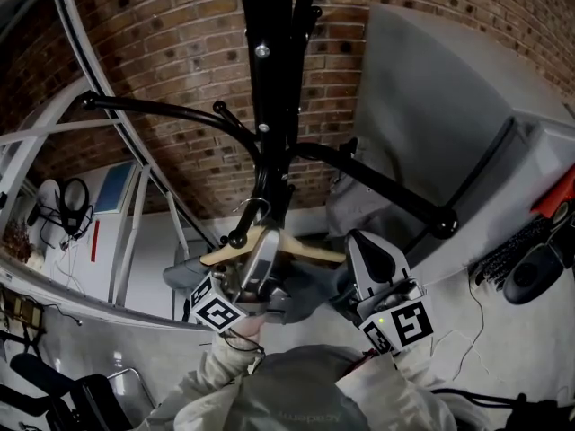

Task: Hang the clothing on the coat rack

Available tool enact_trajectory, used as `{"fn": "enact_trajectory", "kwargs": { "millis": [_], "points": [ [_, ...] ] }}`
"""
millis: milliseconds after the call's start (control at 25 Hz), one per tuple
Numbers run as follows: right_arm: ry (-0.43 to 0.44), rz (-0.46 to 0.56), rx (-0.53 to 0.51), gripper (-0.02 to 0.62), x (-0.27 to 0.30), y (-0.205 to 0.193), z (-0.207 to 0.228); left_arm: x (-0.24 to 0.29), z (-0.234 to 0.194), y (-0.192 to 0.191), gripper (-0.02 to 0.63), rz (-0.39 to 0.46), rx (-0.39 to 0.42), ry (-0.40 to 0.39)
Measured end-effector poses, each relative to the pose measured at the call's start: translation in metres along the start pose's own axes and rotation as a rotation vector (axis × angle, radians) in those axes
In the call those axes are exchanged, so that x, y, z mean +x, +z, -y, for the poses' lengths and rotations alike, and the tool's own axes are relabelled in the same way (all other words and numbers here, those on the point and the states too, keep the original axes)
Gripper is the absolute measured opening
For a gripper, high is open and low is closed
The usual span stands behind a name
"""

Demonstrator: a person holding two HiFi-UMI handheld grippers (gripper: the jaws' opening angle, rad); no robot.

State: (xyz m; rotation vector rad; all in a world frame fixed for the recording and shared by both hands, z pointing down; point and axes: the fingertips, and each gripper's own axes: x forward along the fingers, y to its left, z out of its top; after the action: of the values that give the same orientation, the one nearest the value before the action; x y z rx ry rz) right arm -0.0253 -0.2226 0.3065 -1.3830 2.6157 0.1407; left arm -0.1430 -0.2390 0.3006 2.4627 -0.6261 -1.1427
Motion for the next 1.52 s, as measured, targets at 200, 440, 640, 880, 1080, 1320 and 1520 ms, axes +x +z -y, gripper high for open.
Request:
{"fn": "enact_trajectory", "kwargs": {
  "millis": [200, 440, 640, 880, 1080, 1320, 1520],
  "points": [
    [-0.005, -0.004, 0.01, 0.025, -0.005, -0.004, 0.004, -0.001, -0.002, -0.001, 0.106, 0.018, 0.01, 0.004],
    [0.0, -0.007, 0.025, 0.025, -0.01, -0.004, 0.005, -0.002, -0.004, -0.001, 0.112, 0.038, -0.012, 0.013],
    [0.004, -0.012, 0.035, 0.025, -0.016, -0.006, 0.01, -0.004, -0.009, -0.005, 0.137, 0.064, -0.03, 0.051],
    [0.02, -0.039, 0.051, 0.025, -0.024, -0.012, 0.009, -0.025, -0.021, -0.02, 0.137, 0.066, -0.057, 0.147],
    [0.048, -0.065, 0.078, 0.025, -0.033, -0.02, 0.015, -0.035, -0.024, -0.036, 0.135, 0.061, -0.039, 0.224],
    [0.087, -0.114, 0.135, 0.025, -0.048, -0.042, 0.01, -0.053, -0.011, -0.059, 0.095, 0.023, -0.011, 0.277],
    [0.112, -0.132, 0.172, 0.025, -0.058, -0.05, -0.008, -0.068, 0.004, -0.068, 0.041, -0.043, 0.046, 0.31]
  ]
}}
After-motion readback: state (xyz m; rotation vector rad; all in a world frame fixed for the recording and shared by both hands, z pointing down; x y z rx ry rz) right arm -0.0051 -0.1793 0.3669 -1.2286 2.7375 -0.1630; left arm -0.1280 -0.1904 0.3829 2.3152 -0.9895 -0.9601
